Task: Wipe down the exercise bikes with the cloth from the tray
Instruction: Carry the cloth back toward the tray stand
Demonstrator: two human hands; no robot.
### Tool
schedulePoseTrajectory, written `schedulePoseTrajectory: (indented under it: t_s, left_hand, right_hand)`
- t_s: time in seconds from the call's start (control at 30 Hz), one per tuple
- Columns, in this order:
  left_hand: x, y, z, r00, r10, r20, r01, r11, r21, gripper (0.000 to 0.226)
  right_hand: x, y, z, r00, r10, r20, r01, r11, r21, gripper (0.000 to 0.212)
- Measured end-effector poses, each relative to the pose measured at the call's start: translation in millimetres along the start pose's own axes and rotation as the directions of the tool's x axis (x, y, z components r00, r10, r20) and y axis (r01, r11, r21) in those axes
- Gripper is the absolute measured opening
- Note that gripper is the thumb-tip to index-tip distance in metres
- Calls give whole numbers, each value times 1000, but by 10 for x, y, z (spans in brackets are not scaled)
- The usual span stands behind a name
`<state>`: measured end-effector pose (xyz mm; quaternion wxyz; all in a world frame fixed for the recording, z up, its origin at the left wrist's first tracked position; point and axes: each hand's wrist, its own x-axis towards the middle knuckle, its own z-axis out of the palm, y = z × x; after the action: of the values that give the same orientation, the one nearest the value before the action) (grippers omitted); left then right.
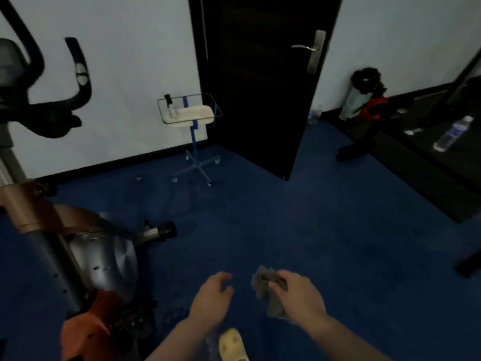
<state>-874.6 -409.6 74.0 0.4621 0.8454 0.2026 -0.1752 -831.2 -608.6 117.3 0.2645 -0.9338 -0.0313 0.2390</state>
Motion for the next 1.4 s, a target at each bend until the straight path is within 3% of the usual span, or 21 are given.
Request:
schedulePoseTrajectory:
  t_s: [0.2, 0.6, 0.83, 1.1, 1.4]
  left_hand:
    - [854, 240, -531, 993, -34, -114, 29, 999, -44, 35]
    - [2407, 961, -1033, 968, -155, -199, 141, 986, -85, 33]
    - [3401, 1737, -1392, 952, -157, -262, 110, 976, -188, 33]
    - [4179, 1811, -1829, 932, -244, -266, 182, 954, -239, 34]
    - [5312, 1821, -2910, 913, -231, -337, 132, 948, -290, 32]
  right_hand:
    - [977, -455, -352, 995, -90, 32, 90, 996, -12, 13]
    - [3011, -870, -1172, 972, -153, 178, 163, 986, -38, 12]
    - [4212, -1233, -1788, 960, -239, 149, 246, 969, -32, 14]
    - [5250, -1888, -1838, 931, -344, 120, 348, 938, -11, 22]
    - [6369, -2822, -1792, 947, -303, 110, 300, 953, 41, 13]
